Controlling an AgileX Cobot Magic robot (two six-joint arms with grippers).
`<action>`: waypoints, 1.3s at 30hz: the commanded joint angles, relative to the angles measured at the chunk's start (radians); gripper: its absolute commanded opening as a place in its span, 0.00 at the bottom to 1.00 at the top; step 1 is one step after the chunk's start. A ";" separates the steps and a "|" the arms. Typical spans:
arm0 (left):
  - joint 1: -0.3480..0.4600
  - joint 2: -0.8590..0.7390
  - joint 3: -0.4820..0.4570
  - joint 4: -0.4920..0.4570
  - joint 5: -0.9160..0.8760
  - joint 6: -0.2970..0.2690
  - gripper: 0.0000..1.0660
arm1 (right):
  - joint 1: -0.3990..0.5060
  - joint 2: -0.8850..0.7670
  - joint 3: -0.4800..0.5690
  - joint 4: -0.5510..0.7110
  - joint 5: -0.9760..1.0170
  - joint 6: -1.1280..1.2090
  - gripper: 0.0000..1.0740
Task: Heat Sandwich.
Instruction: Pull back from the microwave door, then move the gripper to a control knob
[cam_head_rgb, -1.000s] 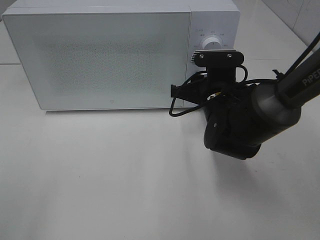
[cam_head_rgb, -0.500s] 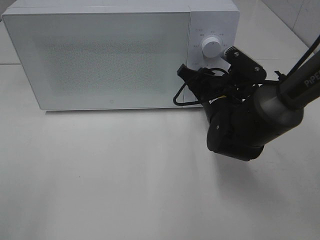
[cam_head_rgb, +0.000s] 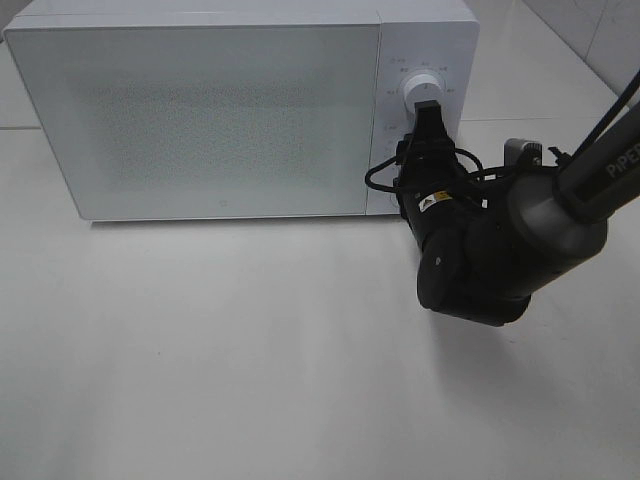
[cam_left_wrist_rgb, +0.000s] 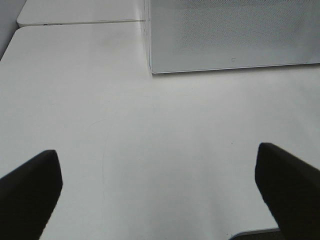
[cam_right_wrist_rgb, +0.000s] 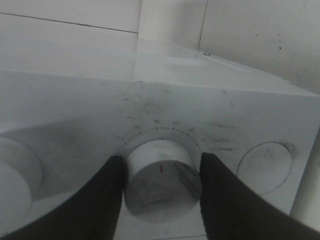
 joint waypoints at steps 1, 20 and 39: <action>-0.004 -0.026 0.004 -0.011 -0.003 -0.004 0.95 | 0.007 -0.008 -0.030 -0.180 0.000 0.107 0.08; -0.004 -0.026 0.004 -0.011 -0.003 -0.004 0.95 | 0.007 -0.008 -0.030 -0.207 0.007 0.265 0.11; -0.004 -0.026 0.004 -0.011 -0.003 -0.004 0.95 | 0.007 -0.008 -0.030 -0.193 0.006 0.220 0.20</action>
